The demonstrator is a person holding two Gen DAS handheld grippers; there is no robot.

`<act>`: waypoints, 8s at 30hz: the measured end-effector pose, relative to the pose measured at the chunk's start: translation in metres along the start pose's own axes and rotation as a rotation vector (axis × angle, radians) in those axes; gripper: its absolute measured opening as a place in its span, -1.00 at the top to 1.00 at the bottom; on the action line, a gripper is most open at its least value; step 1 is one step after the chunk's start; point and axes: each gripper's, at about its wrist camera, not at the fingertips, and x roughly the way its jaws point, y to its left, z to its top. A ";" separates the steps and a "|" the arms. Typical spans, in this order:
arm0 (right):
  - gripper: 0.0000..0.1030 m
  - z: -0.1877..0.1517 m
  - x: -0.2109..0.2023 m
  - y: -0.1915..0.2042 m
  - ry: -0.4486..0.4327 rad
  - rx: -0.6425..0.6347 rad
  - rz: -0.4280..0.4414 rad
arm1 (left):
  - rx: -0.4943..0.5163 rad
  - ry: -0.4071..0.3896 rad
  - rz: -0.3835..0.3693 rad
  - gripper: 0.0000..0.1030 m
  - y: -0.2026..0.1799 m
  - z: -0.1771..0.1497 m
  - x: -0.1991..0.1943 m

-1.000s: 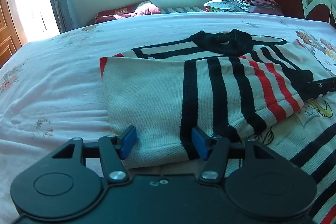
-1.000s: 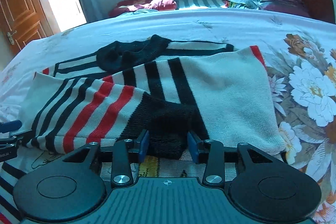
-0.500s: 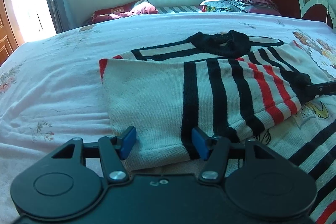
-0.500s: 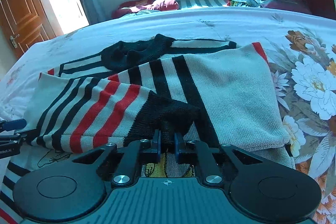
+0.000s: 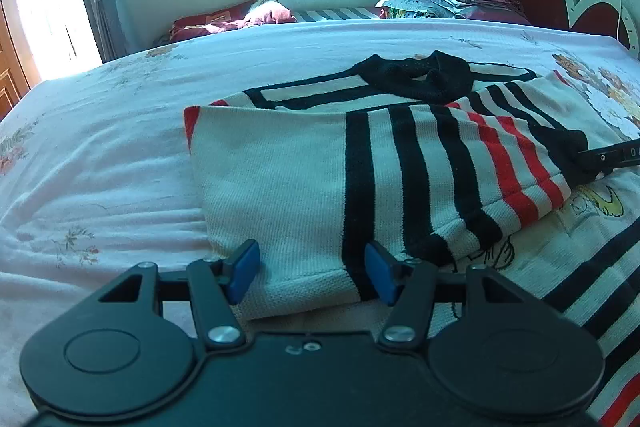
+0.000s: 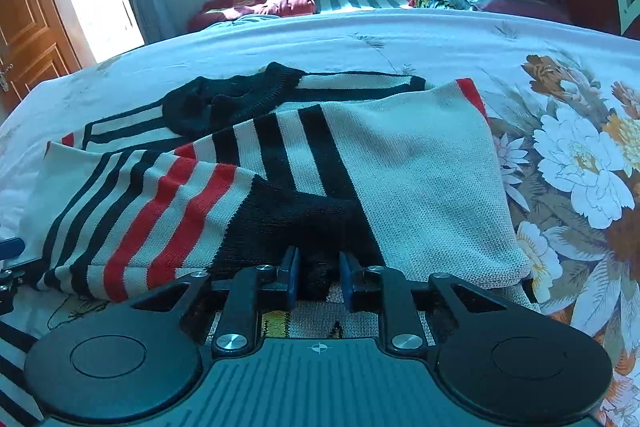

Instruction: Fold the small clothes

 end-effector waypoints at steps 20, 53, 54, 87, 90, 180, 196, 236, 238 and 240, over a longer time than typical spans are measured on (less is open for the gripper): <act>0.60 0.000 0.000 0.002 -0.004 -0.001 -0.019 | 0.002 -0.015 0.020 -0.13 -0.003 -0.003 -0.002; -0.29 -0.161 -0.174 -0.115 0.006 0.211 0.154 | -0.355 0.082 -0.071 -0.29 -0.017 -0.151 -0.155; -0.20 -0.169 -0.178 -0.118 0.016 0.235 0.177 | -0.380 0.080 -0.095 -0.27 -0.018 -0.156 -0.160; 0.92 -0.191 -0.221 -0.147 -0.019 0.366 0.431 | -0.706 -0.081 -0.223 0.93 -0.009 -0.191 -0.201; 0.92 -0.171 -0.221 -0.143 -0.055 0.351 0.442 | -0.704 -0.135 -0.220 0.93 -0.008 -0.171 -0.205; 0.34 0.089 0.064 -0.047 -0.036 -0.337 -0.056 | 0.026 -0.013 0.045 0.01 -0.004 0.084 0.067; 0.34 0.028 0.017 -0.024 -0.027 -0.338 0.015 | -0.002 -0.019 0.007 -0.38 -0.037 0.042 0.035; 0.34 -0.042 -0.088 -0.062 -0.097 -0.228 -0.071 | -0.071 -0.076 0.096 -0.12 -0.021 -0.024 -0.048; 0.34 -0.038 -0.084 -0.061 -0.100 -0.210 -0.090 | -0.077 -0.056 0.106 -0.12 -0.016 -0.027 -0.045; 0.34 -0.037 -0.071 -0.069 -0.041 -0.162 -0.068 | -0.099 -0.031 0.103 -0.15 -0.009 -0.031 -0.040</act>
